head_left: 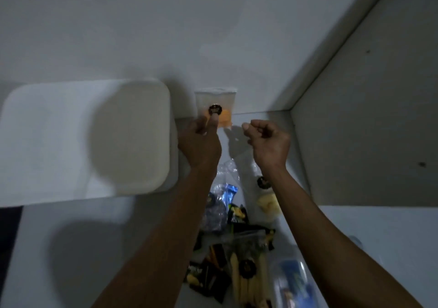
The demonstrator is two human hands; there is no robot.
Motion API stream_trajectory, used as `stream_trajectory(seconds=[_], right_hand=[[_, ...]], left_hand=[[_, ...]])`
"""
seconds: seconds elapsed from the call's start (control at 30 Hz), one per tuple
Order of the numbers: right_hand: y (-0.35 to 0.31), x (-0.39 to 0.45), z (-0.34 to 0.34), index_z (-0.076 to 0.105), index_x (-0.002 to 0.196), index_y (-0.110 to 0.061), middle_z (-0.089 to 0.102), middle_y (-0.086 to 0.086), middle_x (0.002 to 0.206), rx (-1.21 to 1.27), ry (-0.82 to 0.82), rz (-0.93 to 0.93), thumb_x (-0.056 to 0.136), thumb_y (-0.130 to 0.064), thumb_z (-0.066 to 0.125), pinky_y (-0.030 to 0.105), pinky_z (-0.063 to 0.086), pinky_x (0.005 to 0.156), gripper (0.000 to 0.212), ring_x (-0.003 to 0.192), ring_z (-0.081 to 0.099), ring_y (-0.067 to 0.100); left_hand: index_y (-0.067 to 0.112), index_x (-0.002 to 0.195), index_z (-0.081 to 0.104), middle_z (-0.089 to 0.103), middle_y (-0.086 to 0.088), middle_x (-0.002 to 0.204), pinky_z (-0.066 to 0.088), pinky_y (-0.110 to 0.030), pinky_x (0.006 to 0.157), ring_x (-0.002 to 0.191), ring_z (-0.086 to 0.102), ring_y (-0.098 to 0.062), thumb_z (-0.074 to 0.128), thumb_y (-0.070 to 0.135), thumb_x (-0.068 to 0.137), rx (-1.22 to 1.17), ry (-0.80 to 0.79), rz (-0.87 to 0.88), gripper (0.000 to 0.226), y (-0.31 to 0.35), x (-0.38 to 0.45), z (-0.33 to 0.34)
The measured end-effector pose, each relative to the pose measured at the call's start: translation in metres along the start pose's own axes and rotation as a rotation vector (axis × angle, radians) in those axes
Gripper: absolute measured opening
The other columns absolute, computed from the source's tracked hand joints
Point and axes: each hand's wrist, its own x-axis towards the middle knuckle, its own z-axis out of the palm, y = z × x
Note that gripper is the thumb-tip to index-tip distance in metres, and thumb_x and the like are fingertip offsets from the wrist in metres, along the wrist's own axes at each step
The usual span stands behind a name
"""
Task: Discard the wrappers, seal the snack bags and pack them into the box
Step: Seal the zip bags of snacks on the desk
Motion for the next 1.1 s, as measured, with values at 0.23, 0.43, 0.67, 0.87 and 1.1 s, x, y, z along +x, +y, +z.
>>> stream_trajectory(seconds=[0.23, 0.43, 0.67, 0.87, 1.1], right_hand=[[0.014, -0.101, -0.082, 0.075, 0.093, -0.017, 0.073, 0.010, 0.081, -0.157, -0.101, 0.010, 0.079, -0.017, 0.081, 0.034, 0.059, 0.077, 0.015, 0.076, 0.070, 0.021], [0.049, -0.159, -0.128, 0.073, 0.107, -0.012, 0.074, 0.004, 0.094, -0.569, -0.202, -0.057, 0.082, -0.023, 0.078, 0.016, 0.047, 0.075, 0.029, 0.083, 0.068, 0.015], [0.074, -0.179, -0.117, 0.050, 0.138, -0.021, 0.069, 0.009, 0.121, -0.772, -0.368, 0.054, 0.085, -0.031, 0.072, 0.037, 0.051, 0.094, 0.059, 0.107, 0.066, 0.028], [0.075, -0.178, -0.119, 0.056, 0.131, -0.018, 0.072, 0.003, 0.096, -0.617, -0.326, 0.034, 0.086, -0.015, 0.072, 0.009, 0.048, 0.068, 0.048, 0.080, 0.065, 0.012], [0.048, -0.175, -0.129, 0.068, 0.110, -0.019, 0.066, -0.002, 0.071, -0.352, -0.382, -0.071, 0.079, -0.012, 0.079, 0.038, 0.059, 0.077, 0.034, 0.074, 0.068, 0.018]], left_hand=[[0.016, 0.106, 0.073, 0.073, 0.006, 0.096, 0.053, -0.019, 0.081, 0.088, 0.068, -0.002, 0.074, 0.035, 0.084, 0.138, -0.214, 0.173, 0.029, -0.041, -0.078, -0.072], [0.017, 0.076, 0.070, 0.069, -0.001, 0.071, 0.052, -0.033, 0.068, 0.072, 0.067, -0.014, 0.072, 0.031, 0.082, 0.310, -0.315, 0.012, 0.016, -0.096, -0.140, -0.119], [0.008, 0.064, 0.059, 0.063, -0.008, 0.072, 0.047, -0.033, 0.063, 0.069, 0.060, -0.028, 0.062, 0.023, 0.091, 0.469, -0.425, -0.055, 0.031, -0.150, -0.164, -0.116], [0.006, 0.073, 0.071, 0.069, -0.009, 0.071, 0.051, -0.034, 0.062, 0.069, 0.067, -0.026, 0.059, 0.018, 0.091, 0.360, -0.342, -0.090, 0.024, -0.145, -0.169, -0.103], [0.019, 0.081, 0.075, 0.074, 0.002, 0.075, 0.058, -0.033, 0.069, 0.074, 0.072, -0.017, 0.068, 0.018, 0.089, 0.150, -0.289, -0.029, 0.011, -0.113, -0.179, -0.130]])
